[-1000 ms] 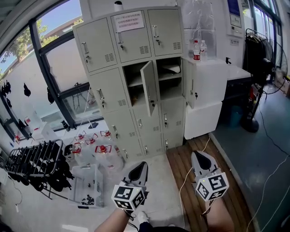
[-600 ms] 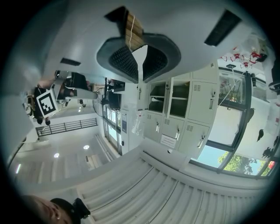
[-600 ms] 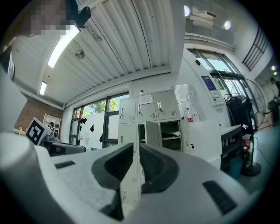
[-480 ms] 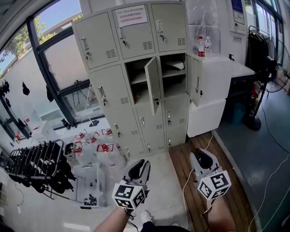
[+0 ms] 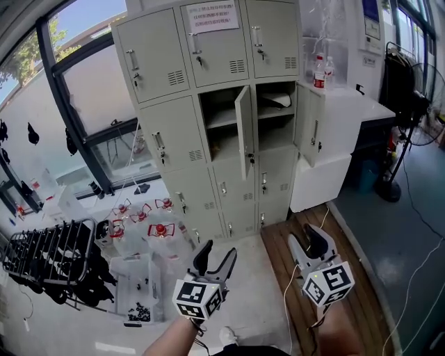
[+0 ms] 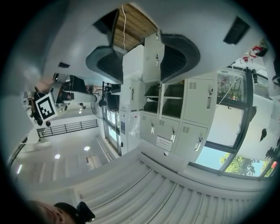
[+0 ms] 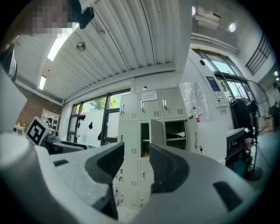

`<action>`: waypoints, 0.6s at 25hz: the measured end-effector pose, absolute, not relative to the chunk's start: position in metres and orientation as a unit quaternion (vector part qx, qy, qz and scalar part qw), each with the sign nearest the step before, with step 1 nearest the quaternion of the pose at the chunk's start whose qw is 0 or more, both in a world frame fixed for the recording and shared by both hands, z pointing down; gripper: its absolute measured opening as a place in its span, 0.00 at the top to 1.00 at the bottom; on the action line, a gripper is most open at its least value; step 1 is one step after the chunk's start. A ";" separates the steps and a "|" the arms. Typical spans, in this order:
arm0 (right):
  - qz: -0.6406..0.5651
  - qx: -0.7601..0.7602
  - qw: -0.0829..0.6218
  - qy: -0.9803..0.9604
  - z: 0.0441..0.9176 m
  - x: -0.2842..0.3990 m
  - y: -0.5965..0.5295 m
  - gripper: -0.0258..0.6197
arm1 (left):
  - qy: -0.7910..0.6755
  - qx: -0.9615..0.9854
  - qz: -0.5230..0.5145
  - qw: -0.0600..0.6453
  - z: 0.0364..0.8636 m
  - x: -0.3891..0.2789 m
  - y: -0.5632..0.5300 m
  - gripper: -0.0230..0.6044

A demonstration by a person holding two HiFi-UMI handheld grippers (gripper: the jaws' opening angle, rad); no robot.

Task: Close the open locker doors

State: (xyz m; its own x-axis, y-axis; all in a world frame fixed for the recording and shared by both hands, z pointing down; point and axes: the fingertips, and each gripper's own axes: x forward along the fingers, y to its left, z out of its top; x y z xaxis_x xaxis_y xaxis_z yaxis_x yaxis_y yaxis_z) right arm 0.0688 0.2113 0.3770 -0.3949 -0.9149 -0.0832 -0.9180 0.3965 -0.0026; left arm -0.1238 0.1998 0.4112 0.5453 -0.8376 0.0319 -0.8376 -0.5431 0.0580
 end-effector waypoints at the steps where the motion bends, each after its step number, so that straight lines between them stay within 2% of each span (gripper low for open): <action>1: 0.022 -0.551 0.035 0.833 0.376 0.065 0.205 0.69 | -0.476 0.879 0.000 0.033 0.411 -0.129 0.193 0.54; 15: 0.029 -0.588 0.024 0.808 0.372 0.007 0.134 0.64 | -0.437 0.899 -0.002 0.033 0.413 -0.184 0.107 0.49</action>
State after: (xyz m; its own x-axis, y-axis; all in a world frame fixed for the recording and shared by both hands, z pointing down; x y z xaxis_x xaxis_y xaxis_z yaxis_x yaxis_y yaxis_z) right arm 0.0074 0.1336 0.3719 -0.3085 -0.9485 -0.0725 -0.9512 0.3079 0.0192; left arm -0.1839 0.1069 0.4132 0.6189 -0.7851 0.0254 -0.7848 -0.6167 0.0613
